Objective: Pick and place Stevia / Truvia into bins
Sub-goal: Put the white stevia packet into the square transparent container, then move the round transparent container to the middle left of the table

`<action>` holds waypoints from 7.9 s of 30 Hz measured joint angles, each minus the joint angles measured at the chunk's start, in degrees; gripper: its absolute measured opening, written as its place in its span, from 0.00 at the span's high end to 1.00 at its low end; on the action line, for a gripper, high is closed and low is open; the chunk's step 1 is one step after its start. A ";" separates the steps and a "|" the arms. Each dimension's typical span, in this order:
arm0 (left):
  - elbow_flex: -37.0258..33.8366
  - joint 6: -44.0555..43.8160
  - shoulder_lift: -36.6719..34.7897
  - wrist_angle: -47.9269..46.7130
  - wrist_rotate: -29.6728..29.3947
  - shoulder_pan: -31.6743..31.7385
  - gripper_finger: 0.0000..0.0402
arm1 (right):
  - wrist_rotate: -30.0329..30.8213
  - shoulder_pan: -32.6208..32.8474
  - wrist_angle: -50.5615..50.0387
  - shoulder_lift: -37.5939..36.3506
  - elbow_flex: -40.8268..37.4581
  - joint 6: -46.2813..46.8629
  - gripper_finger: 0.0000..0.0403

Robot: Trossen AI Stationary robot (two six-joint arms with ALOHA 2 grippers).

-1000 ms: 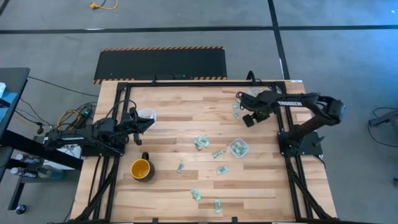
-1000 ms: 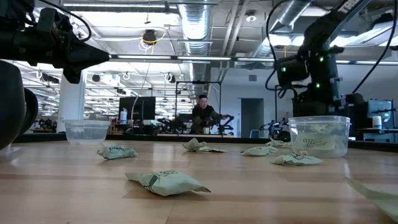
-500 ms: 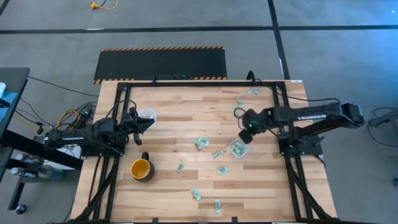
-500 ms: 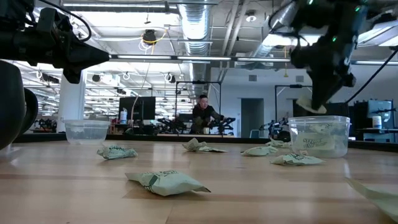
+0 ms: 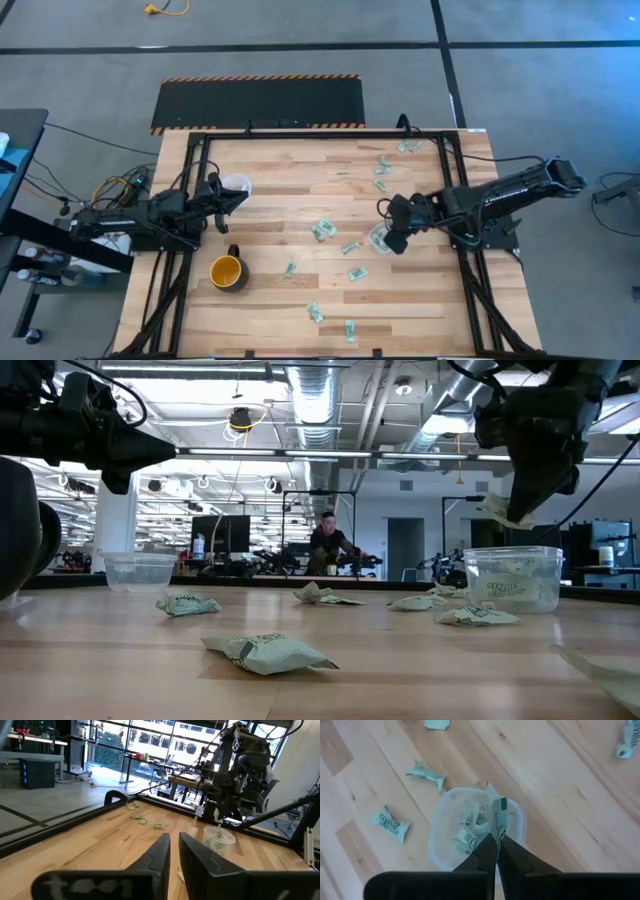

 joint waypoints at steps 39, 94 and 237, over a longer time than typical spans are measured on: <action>-0.02 0.00 0.00 0.00 0.00 0.00 0.93 | 1.32 3.60 1.90 1.21 0.02 11.37 0.77; 0.00 -0.01 0.01 0.00 -0.02 0.00 0.93 | -4.51 -41.69 16.79 23.66 0.02 -22.25 0.54; 3.70 -6.60 0.02 14.83 -1.01 0.01 0.93 | 31.64 12.70 -0.69 -4.35 2.22 3.85 0.77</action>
